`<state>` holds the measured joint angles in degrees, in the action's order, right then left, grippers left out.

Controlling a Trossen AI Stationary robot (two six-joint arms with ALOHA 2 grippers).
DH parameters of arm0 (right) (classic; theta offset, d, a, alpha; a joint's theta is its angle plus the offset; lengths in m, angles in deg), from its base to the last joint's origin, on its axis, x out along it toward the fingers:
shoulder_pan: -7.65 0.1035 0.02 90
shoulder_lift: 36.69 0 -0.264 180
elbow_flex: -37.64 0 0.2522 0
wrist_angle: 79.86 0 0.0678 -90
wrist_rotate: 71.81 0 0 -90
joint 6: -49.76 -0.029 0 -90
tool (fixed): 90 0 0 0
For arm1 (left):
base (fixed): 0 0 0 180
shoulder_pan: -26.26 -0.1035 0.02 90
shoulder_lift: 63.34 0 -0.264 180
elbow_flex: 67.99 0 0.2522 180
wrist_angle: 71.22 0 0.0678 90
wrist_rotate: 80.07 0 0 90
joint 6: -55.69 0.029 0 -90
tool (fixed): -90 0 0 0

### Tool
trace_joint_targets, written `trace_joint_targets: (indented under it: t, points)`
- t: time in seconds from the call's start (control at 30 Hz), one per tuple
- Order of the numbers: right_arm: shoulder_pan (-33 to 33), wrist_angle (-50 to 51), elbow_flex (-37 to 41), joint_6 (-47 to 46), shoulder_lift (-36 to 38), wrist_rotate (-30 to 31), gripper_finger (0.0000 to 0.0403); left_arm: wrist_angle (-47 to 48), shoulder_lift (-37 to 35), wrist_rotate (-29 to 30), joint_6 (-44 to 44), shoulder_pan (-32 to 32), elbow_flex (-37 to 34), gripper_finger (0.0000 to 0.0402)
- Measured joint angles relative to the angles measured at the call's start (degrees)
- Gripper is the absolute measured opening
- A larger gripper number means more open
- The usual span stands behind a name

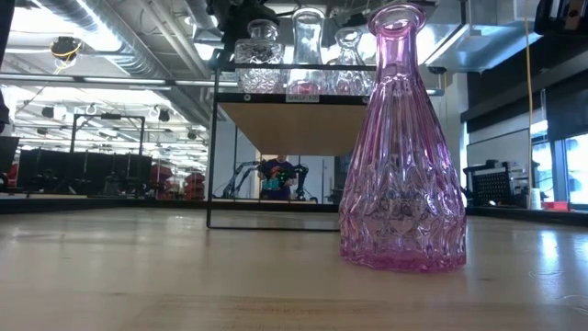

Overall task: Sort vases onto shelf
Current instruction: Put the transparent vase on the shelf aligned with the other transparent vases

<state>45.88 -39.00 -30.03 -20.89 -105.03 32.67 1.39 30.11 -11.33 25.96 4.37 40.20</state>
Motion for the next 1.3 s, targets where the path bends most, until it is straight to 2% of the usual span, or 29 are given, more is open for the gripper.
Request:
trace_joint_targets:
  t: [1.0, 1.3]
  points:
    - [0.01, 0.00, 0.00, 0.04, -0.02, 0.04, 0.0104, -0.39, 0.05, -4.15, -1.25, 0.35, -0.04, 0.0031]
    - [0.01, 0.00, 0.00, 0.04, -0.02, 0.04, 0.0104, -0.41, 0.05, 0.10, -0.12, 0.33, -0.04, 0.0031]
